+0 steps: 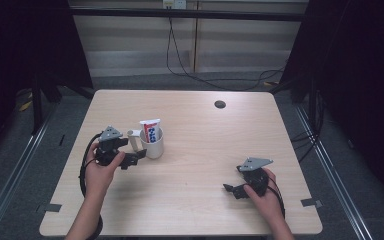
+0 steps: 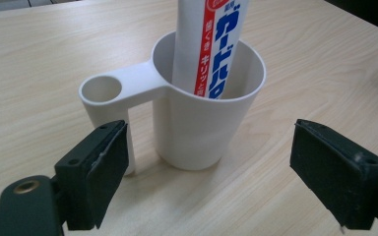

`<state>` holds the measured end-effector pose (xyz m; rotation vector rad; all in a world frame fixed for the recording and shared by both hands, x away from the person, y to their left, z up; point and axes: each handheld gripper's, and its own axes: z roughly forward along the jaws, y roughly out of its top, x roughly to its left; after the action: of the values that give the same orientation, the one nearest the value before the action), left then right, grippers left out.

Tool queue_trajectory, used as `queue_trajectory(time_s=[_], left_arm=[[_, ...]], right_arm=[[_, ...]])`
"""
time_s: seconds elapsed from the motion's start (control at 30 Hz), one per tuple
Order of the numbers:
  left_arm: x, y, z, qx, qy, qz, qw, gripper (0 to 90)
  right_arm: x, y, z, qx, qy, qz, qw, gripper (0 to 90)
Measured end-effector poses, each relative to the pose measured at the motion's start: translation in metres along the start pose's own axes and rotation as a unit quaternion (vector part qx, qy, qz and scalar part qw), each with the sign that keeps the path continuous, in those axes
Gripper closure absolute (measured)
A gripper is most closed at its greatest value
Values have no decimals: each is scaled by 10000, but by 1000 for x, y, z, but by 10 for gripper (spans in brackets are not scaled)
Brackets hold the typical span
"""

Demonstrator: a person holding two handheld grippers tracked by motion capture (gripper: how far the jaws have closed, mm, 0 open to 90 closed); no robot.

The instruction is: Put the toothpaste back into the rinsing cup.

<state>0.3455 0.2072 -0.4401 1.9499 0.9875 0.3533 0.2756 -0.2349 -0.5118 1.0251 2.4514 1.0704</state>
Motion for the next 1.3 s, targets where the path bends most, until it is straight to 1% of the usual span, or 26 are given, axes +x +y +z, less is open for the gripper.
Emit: queue_trajectory(time_s=[0.03,0.07,0.23,0.27,0.33,0.4,0.47,0.5,0.53,0.6,0.63,0.67,0.7,0.8,0.83,0.9,0.93,1.13,1.23,1.27,1.3], left_arm=[[0,-1,0,-11,18,5,10000,149],[1,-2,0,36,10,49,10000,149],[2,-10,1,62,32,65,10000,150],[3,-13,2,58,24,57,10000,150],[3,-15,3,57,1,49,10000,149],[5,-20,3,87,-32,98,9999,149],[5,-23,3,96,-12,103,9999,150],[6,-25,4,116,-8,97,9999,150],[8,-31,5,120,-20,16,9999,150],[10,-37,5,178,-10,22,9998,151],[10,-37,5,178,-10,22,9998,151],[10,-40,6,174,-7,-27,9998,151],[11,-41,6,202,17,10,9998,151],[12,-47,5,248,20,8,9997,151],[13,-48,4,267,22,39,9996,151],[13,-51,3,266,45,1,9996,151],[15,-55,3,314,79,21,9995,151],[16,-62,2,383,143,14,9992,151],[17,-65,1,478,219,102,9986,151],[17,-66,1,543,235,136,9982,152],[18,-67,1,530,255,129,9982,152]], right_arm=[[0,0,0,0,0,0,10000,128],[0,0,0,0,1,0,10000,127],[0,0,0,-1,2,-2,10000,128],[0,0,0,-1,1,-1,10000,128],[0,0,0,-1,1,0,10000,127],[0,0,0,0,-1,-1,10000,127],[0,0,0,0,-1,-1,10000,127],[0,0,0,0,-1,-1,10000,127],[0,0,0,0,-2,0,10000,128],[0,0,0,-1,-2,-1,10000,127],[0,0,0,-1,-2,-1,10000,127],[0,0,0,-1,-3,-2,10000,127],[0,0,0,0,-3,-1,10000,127],[0,0,0,0,-5,0,10000,127],[0,0,0,0,-4,0,10000,127],[0,0,0,-1,-4,-2,10000,127],[0,0,0,0,-4,0,10000,127],[0,0,0,0,-4,-1,10000,127],[0,0,0,-1,-4,0,10000,127],[0,0,0,0,-4,-1,10000,127],[0,0,0,0,-4,-1,10000,127]])
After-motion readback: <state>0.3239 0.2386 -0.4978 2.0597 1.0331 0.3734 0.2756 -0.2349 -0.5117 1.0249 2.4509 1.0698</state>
